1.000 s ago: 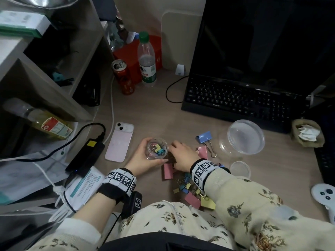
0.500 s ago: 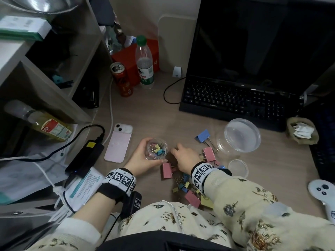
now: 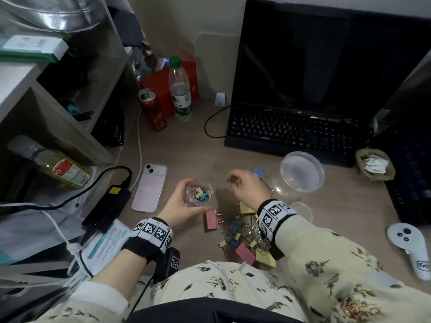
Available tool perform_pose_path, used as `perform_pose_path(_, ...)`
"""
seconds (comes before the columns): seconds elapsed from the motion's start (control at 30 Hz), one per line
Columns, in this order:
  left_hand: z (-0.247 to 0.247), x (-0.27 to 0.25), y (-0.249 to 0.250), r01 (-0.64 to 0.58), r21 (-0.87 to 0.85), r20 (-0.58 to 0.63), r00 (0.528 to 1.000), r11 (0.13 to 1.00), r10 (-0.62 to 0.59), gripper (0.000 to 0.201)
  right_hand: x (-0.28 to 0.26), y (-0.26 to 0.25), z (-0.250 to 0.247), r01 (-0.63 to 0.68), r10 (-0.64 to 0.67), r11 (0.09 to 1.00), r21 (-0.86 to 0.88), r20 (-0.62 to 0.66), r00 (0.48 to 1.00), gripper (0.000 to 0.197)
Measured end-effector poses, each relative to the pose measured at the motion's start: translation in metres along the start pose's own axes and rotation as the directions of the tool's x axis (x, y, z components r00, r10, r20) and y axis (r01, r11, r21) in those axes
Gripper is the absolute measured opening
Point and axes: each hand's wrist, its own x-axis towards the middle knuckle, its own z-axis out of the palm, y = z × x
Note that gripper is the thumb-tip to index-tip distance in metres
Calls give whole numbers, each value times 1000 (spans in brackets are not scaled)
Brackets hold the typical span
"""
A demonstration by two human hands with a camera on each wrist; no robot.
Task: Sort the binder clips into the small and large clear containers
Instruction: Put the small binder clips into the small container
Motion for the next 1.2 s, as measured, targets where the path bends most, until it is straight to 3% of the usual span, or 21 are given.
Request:
perform_pose_path(0.1, 4, 1, 0, 0, 15, 23, 1000, 1000, 0, 82, -4, -20, -17, 93, -92, 977, 194, -14, 996, 11)
perform_pose_path(0.17, 9, 3, -1, -8, 13, 42, 999, 1000, 8, 80, -10, -31, -24, 157, -169, 963, 219, 38, 985, 10)
perform_pose_path(0.3, 17, 5, -2, -58, -3, 103, 993, 998, 58, 75, -19, -40, -21, 221, -239, 969, 111, 190, 952, 14)
perform_pose_path(0.43, 21, 3, -2, -67, -42, 136, 988, 997, 72, 78, -25, -39, -13, 252, -250, 968, 20, 222, 943, 17)
perform_pose_path(0.53, 21, 1, -6, -60, -75, 135, 988, 995, 70, 82, -27, -38, -12, 260, -260, 965, 24, 170, 950, 20)
perform_pose_path(0.67, 17, -2, -12, -3, -118, 90, 996, 993, 14, 86, -34, -30, -14, 324, -323, 943, 77, -26, 946, 16)
perform_pose_path(0.77, 9, -6, -21, 22, -110, 37, 999, 994, -18, 98, -42, -9, -13, 244, -237, 965, 101, -77, 969, 13)
perform_pose_path(0.83, 5, -8, -27, 28, -93, 5, 1000, 995, -28, 93, -48, 8, -11, 189, -190, 981, 48, 9, 982, 11)
perform_pose_path(0.9, 3, -10, -31, 43, -99, -24, 999, 994, -45, 81, -55, 21, -9, 169, -154, 984, -56, 211, 965, 15)
perform_pose_path(1.0, 3, -14, -38, 67, -138, -45, 996, 988, -74, 78, -67, 27, 2, 217, -64, 941, -261, 491, 869, 37)
perform_pose_path(1.1, 4, -17, -42, 77, -131, -33, 996, 988, -82, 80, -75, 28, 18, 295, -51, 886, -357, 558, 828, 54)
perform_pose_path(1.2, 4, -20, -40, 73, -115, -24, 997, 991, -76, 82, -77, 25, 29, 330, -76, 851, -407, 527, 846, 54)
